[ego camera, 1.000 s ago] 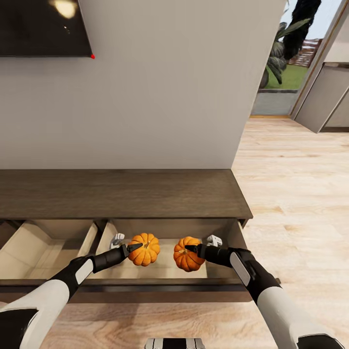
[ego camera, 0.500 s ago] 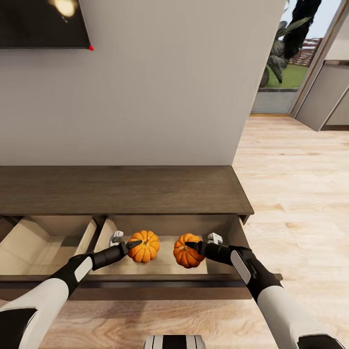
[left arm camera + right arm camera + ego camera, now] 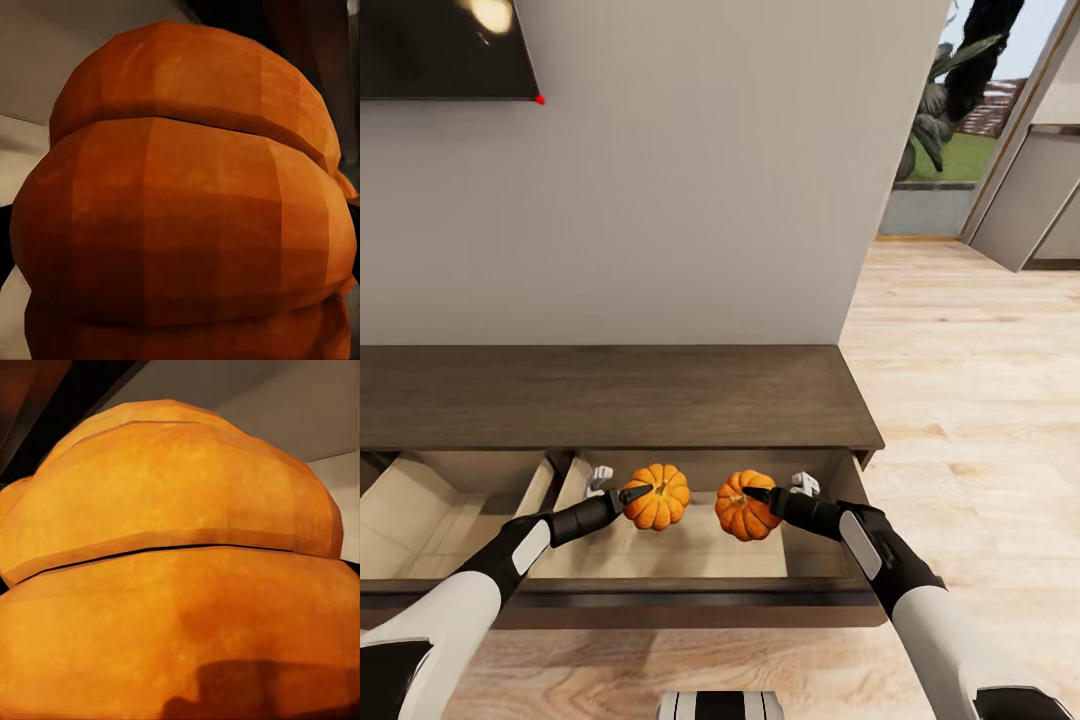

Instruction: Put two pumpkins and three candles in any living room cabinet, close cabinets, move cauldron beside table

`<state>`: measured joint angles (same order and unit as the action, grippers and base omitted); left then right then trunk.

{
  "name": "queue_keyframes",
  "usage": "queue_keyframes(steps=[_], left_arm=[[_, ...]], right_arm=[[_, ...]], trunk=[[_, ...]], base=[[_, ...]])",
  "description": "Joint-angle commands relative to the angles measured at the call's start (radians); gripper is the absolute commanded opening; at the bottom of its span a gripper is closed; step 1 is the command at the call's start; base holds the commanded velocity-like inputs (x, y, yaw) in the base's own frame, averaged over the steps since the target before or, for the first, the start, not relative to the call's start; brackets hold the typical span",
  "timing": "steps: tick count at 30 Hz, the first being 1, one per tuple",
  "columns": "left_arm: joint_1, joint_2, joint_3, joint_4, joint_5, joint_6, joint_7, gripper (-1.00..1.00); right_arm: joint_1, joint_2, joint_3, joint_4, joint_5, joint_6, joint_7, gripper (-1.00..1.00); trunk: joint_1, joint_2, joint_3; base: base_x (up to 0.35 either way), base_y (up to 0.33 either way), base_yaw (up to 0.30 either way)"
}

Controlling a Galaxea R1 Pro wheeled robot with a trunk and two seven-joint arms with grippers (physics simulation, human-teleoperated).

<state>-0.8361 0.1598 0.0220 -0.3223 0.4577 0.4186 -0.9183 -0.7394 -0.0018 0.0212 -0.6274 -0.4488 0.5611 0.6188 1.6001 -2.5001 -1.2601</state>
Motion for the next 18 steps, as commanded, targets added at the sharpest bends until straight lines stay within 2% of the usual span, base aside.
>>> queue_keyframes(steps=[1, 7, 14, 18], left_arm=[[0.0, 0.0, -0.001, -0.006, -0.001, 0.0, -0.001, -1.0], [0.0, 0.0, 0.002, -0.058, -0.001, 0.0, -0.001, -1.0], [0.001, -0.001, 0.003, -0.057, -0.001, 0.0, -0.001, -1.0], [0.003, -0.002, 0.003, -0.051, 0.0, 0.0, -0.001, -1.0]], right_arm=[[0.0, 0.0, 0.0, 0.0, -0.001, 0.0, 0.0, -1.0], [0.0, 0.003, 0.0, 0.001, -0.001, 0.0, -0.002, -1.0], [0.0, 0.004, 0.001, 0.003, -0.001, -0.001, -0.007, -1.0], [0.0, 0.005, 0.001, 0.013, -0.002, -0.001, -0.045, -1.0]], trunk=[[0.0, 0.0, 0.0], [0.0, 0.0, 0.0], [0.0, 0.0, 0.0], [0.0, 0.0, 0.0]], base=[[0.011, -0.005, 0.0], [0.002, -0.001, 0.0], [0.173, 0.0, 0.0], [0.027, 0.0, 0.0]])
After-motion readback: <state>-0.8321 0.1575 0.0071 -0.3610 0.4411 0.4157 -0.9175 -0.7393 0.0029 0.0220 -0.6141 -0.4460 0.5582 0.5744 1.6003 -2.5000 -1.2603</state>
